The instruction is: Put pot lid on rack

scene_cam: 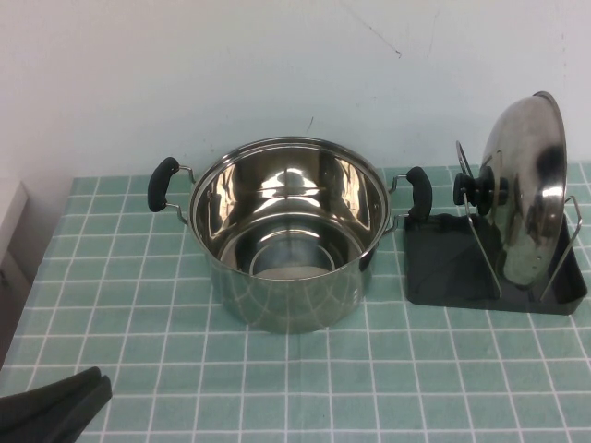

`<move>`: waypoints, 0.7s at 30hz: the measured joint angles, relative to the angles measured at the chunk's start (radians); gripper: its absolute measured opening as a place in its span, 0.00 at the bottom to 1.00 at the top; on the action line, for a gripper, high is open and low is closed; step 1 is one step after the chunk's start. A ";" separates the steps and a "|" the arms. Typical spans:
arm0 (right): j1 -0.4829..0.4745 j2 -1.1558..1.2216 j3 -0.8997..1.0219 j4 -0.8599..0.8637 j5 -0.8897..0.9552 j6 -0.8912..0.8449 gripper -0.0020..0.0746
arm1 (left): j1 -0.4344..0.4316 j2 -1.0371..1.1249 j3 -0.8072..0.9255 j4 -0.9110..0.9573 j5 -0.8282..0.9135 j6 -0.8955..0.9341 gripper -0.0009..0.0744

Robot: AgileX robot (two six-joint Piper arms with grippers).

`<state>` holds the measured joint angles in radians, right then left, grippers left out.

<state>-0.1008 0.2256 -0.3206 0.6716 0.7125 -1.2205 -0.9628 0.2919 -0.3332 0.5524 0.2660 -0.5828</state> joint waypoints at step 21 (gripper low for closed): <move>0.002 0.000 0.008 0.002 0.063 0.000 0.03 | 0.045 -0.046 0.002 -0.056 0.025 0.039 0.01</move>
<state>-0.0992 0.2256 -0.3126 0.6732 0.7754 -1.2205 -0.9179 0.2464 -0.3309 0.4961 0.2909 -0.5435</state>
